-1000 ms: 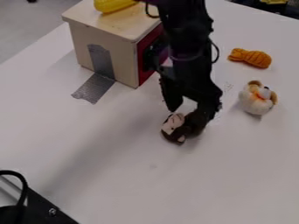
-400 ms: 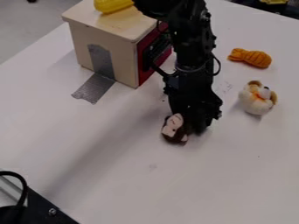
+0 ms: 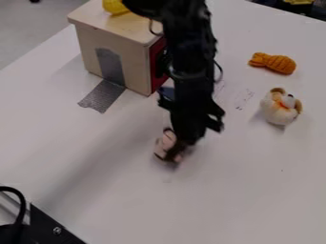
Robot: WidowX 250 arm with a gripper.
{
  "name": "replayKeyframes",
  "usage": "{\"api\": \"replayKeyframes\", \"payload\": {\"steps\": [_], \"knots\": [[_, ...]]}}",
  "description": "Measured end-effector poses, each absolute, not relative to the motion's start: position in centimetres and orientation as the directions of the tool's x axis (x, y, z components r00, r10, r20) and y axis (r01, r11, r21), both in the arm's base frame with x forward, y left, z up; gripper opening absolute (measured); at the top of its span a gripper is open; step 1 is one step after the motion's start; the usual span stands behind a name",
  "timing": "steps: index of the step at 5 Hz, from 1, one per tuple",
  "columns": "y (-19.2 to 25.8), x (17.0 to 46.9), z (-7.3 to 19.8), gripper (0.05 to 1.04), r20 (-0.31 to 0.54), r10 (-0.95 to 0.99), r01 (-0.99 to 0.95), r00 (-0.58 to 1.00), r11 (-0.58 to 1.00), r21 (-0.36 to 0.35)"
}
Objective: Take the maroon monkey and put if on the left of the table
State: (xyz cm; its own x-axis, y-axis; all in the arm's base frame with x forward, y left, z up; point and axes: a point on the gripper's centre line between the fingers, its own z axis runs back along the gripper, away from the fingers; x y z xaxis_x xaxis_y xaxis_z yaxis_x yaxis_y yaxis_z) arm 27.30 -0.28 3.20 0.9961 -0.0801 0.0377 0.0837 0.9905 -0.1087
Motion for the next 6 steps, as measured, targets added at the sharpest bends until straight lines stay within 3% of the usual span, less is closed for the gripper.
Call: {"api": "replayKeyframes", "payload": {"steps": [1,2,4,5,6], "knots": [[3.2,25.8,6.0,0.120,0.084,0.004,0.007,0.996,0.991,-0.132],[7.7,23.6,6.9,0.102,0.120,0.102,-0.087,0.987,0.988,-0.125],[15.9,21.8,1.8,0.102,0.053,0.245,-0.242,0.968,0.969,-0.057],[16.8,22.2,0.0,0.125,0.055,0.270,-0.267,0.961,0.962,-0.053],[16.4,22.4,0.0,0.342,0.063,0.248,-0.247,0.967,0.969,-0.032]]}}
